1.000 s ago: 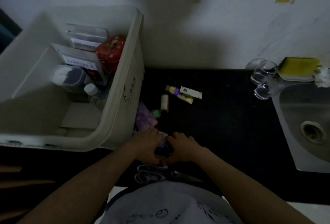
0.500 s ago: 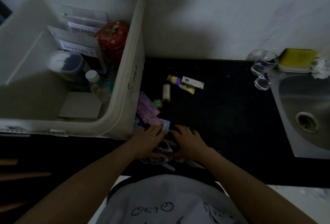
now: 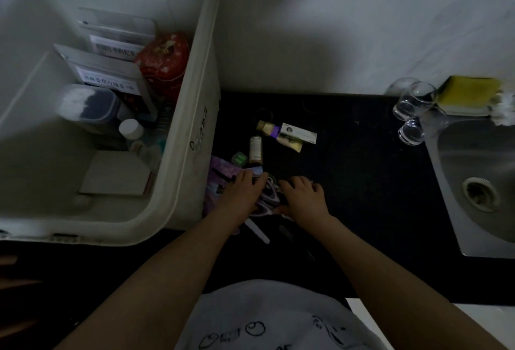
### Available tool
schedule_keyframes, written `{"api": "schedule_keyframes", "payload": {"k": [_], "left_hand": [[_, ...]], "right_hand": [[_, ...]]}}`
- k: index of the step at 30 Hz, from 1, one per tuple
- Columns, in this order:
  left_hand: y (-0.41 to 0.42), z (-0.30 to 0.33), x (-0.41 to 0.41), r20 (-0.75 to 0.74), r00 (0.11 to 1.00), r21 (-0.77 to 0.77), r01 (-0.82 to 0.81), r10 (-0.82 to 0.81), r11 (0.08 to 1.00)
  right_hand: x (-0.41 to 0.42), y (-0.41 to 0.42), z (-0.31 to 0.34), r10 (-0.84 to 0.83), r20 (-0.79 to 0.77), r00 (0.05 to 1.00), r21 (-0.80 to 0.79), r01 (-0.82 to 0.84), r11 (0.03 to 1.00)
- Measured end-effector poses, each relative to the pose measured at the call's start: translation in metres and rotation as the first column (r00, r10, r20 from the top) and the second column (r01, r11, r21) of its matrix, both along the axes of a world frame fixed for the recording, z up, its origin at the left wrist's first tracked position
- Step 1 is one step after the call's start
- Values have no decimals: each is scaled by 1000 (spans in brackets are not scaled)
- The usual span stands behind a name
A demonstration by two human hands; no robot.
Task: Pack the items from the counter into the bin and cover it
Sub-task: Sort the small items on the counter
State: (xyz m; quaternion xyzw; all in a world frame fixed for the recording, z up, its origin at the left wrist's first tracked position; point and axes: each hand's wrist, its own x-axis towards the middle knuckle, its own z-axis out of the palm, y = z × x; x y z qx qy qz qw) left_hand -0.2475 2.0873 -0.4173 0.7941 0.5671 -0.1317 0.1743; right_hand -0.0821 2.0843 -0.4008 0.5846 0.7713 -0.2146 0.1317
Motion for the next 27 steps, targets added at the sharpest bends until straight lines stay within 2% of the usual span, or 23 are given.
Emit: {"api": "schedule_keyframes", "payload": {"k": [5, 10, 13, 17, 18, 20, 23, 25, 27], "left_hand": [[23, 8, 22, 45, 992, -70, -112, 115, 991], [36, 9, 35, 108, 988, -114, -94, 106, 989], [39, 5, 41, 300, 936, -234, -116, 185, 965], [36, 10, 37, 552, 772, -331, -144, 316, 932], [35, 12, 35, 569, 751, -311, -181, 335, 933], [32, 16, 30, 516, 774, -183, -320, 368, 930], [23, 14, 13, 409, 774, 4, -531, 483, 847], [14, 8, -4, 363, 785, 86, -564, 501, 821], [5, -6, -21, 367, 770, 95, -589, 522, 803]], "right_hand": [[12, 25, 7, -33, 44, 998, 5, 33, 999], [21, 48, 16, -62, 130, 990, -77, 72, 994], [24, 58, 21, -50, 201, 978, -106, 73, 992], [14, 69, 24, 10, 70, 997, -237, 7, 971], [10, 69, 23, 19, 40, 999, -246, -8, 969], [1, 64, 17, 30, 1, 1000, -235, -29, 971], [-8, 54, 7, 59, -4, 998, -200, -59, 978], [-10, 52, 8, 41, 4, 999, -193, -40, 980], [-12, 53, 13, 40, 54, 998, -160, -30, 987]]}}
